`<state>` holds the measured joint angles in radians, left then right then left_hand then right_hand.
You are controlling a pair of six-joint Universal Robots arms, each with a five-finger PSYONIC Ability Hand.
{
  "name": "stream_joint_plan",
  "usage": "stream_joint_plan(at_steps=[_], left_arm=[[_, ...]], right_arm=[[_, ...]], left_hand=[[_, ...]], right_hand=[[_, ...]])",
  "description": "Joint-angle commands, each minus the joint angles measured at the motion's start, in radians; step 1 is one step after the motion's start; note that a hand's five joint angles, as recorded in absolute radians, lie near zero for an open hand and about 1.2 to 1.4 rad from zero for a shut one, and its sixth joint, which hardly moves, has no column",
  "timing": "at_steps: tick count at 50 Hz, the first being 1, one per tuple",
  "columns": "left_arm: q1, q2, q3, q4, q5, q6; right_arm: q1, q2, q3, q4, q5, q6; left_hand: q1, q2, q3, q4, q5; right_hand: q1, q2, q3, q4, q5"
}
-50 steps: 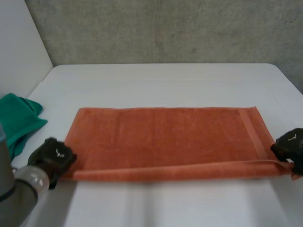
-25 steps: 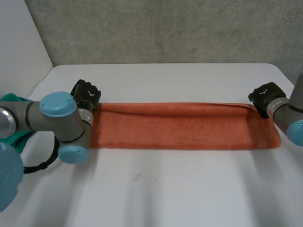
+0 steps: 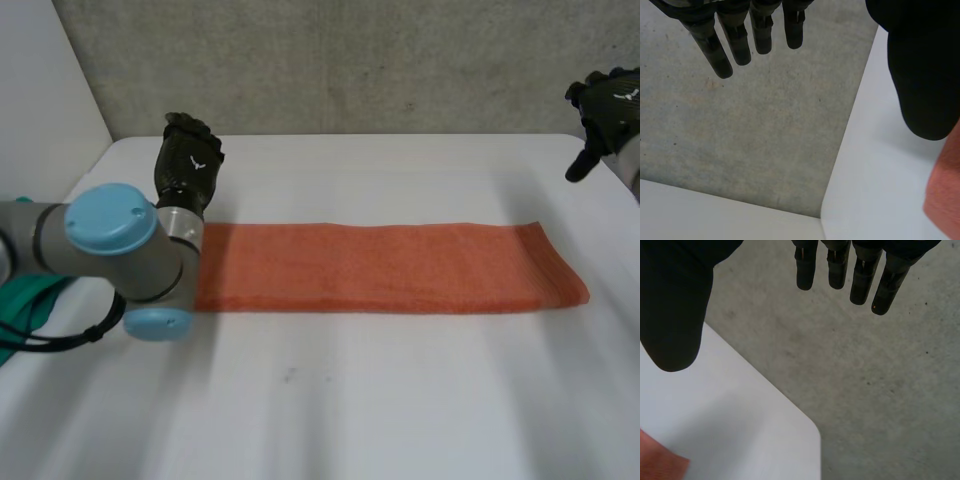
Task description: Fold the laundry.
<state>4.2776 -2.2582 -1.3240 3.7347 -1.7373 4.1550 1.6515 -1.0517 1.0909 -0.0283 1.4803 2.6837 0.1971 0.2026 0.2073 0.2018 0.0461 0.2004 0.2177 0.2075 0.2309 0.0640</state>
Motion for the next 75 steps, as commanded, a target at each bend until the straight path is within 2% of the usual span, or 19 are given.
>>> stream_joint_plan(at_steps=[1,6,10,17,27,30,32,33,38,43,48,52,57,65,75], left_arm=[[-0.015,0.143,-0.191,-0.015,0.002,-0.111],[-0.016,0.213,-0.322,-0.019,0.007,-0.251],[-0.018,0.241,-0.38,-0.027,0.01,-0.32],[-0.013,0.249,-0.402,-0.027,0.01,-0.343],[-0.015,0.249,-0.402,-0.027,0.01,-0.345],[-0.015,0.249,-0.403,-0.027,0.01,-0.345],[-0.015,0.249,-0.403,-0.027,0.01,-0.345],[-0.016,0.249,-0.403,-0.027,0.009,-0.345],[-0.016,0.259,-0.406,-0.029,0.005,-0.343],[-0.015,0.278,-0.411,-0.038,0.005,-0.345],[-0.013,0.289,-0.415,-0.041,0.005,-0.345],[-0.015,0.289,-0.417,-0.041,0.004,-0.345],[-0.016,0.289,-0.417,-0.041,0.004,-0.345],[-0.013,0.293,-0.417,-0.042,0.001,-0.346],[-0.013,0.307,-0.419,-0.042,0.001,-0.349]], right_arm=[[-0.084,-0.1,0.191,0.128,-0.205,0.015],[-0.136,-0.111,0.315,0.24,-0.281,-0.024],[-0.176,-0.105,0.401,0.217,-0.32,-0.105],[-0.203,-0.025,0.454,0.081,-0.342,-0.16],[-0.206,0.055,0.446,0.019,-0.344,-0.163],[-0.206,0.07,0.443,-0.021,-0.341,-0.163],[-0.208,0.079,0.437,-0.035,-0.339,-0.165],[-0.21,0.081,0.431,-0.042,-0.336,-0.163],[-0.252,0.061,0.42,-0.05,-0.304,-0.163],[-0.308,0.056,0.363,-0.058,-0.233,-0.2],[-0.406,0.09,0.281,-0.051,-0.103,-0.39],[-0.415,0.087,0.274,-0.055,-0.087,-0.49],[-0.369,0.05,0.27,-0.053,-0.158,-0.435],[-0.187,-0.04,0.291,-0.062,-0.293,-0.363],[0.229,-0.059,0.27,-0.062,-0.386,-0.357]], left_hand=[[-0.023,-0.028,-0.033,-0.027,-0.046],[-0.023,-0.028,-0.033,-0.027,-0.046],[-0.023,-0.028,-0.033,-0.027,-0.046],[-0.023,-0.028,-0.033,-0.027,-0.046],[-0.023,-0.028,-0.033,-0.027,-0.046],[-0.023,-0.028,-0.033,-0.027,-0.046],[-0.023,-0.028,-0.033,-0.027,-0.046],[-0.023,-0.028,-0.033,-0.027,-0.046],[-0.023,-0.028,-0.033,-0.027,-0.046],[-0.023,-0.028,-0.033,-0.027,-0.046],[-0.023,-0.028,-0.033,-0.027,-0.046],[-0.023,-0.028,-0.033,-0.027,-0.046],[-0.023,-0.028,-0.033,-0.027,-0.046],[-0.023,-0.028,-0.033,-0.027,-0.046],[-0.023,-0.028,-0.033,-0.027,-0.046]], right_hand=[[-0.026,-0.043,-0.033,-0.056,-0.064],[-0.004,-0.022,-0.011,-0.035,-0.042],[0.098,0.081,0.091,0.068,0.06],[0.26,0.243,0.253,0.23,0.222],[0.389,0.372,0.382,0.359,0.351],[0.586,0.568,0.578,0.555,0.547],[0.939,0.922,0.932,0.909,0.901],[1.193,1.176,1.186,1.163,1.155],[1.196,1.179,1.189,1.165,1.158],[1.196,1.179,1.189,1.165,1.158],[1.196,1.179,1.189,1.165,1.158],[1.196,1.179,1.189,1.165,1.158],[1.196,1.179,1.189,1.165,1.158],[1.196,1.179,1.189,1.165,1.158],[1.196,1.179,1.189,1.165,1.158]])
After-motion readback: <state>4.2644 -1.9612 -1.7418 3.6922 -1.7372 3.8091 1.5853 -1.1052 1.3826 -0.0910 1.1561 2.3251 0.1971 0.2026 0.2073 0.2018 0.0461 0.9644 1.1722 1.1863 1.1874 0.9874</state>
